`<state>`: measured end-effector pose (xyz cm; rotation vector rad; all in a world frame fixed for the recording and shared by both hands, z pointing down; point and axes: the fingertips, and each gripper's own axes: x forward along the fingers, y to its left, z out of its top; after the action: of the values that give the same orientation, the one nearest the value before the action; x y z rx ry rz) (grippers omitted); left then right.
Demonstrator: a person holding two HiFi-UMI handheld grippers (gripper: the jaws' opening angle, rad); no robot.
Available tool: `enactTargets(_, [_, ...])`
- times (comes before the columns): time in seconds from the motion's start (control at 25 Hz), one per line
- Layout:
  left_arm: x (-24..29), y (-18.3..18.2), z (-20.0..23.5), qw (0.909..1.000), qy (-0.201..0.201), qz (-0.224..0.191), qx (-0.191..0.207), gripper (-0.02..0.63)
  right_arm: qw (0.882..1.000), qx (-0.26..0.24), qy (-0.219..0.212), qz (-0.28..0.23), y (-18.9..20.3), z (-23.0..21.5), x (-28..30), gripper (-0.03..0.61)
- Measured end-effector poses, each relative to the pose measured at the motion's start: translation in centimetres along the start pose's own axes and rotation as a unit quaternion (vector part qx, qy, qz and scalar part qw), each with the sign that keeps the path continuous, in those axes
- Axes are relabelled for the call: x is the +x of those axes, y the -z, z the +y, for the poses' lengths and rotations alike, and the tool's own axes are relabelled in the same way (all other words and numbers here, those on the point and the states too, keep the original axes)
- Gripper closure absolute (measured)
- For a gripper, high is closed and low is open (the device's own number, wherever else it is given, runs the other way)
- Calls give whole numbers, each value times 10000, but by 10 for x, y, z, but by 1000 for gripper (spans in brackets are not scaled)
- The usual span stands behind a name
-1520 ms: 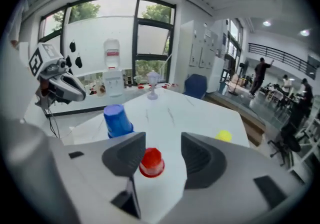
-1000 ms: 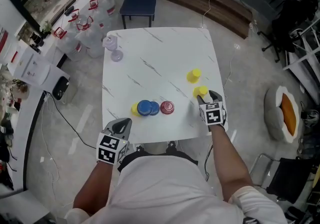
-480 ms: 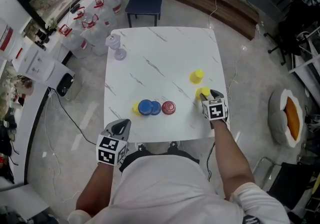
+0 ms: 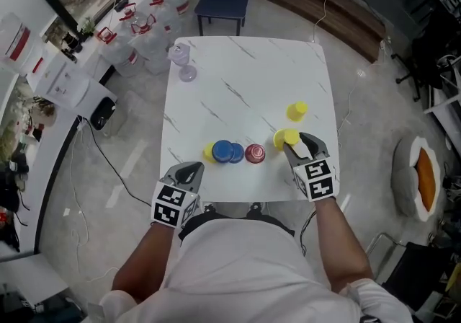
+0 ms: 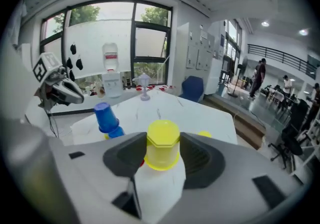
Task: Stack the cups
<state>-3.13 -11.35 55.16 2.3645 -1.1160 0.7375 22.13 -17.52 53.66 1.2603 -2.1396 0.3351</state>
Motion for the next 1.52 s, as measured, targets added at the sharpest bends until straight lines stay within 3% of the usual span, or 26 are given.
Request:
enactTargets(0.28, [0,-5,0,9998,113,-50,126,606,9959,-457,-745,-218,-28,88,8,367])
enactTargets(0.48, [-3,-5,-2,9997,182,-36,173,606,9935,-628,-945,-50,-23,114,25,367])
enactTargets(1.12, [-5,2,0,9997,199,-8,128,606,9905,-1002,-913,220,-13,124,41,363])
enactTargets(1.24, [-4,1,2,9997,206,-3,129,606,9905,-924,-991,244,-12,125,41,302])
enactTargets(1.4, [-3,0,5,9998,179,21,103,606,9923,-746,-985,-67,-24,115,27,299])
enactTargets(1.52, [-2,0,8,9999,128,48,74,606,9951,-377,-768,-500,-36,83,12,325])
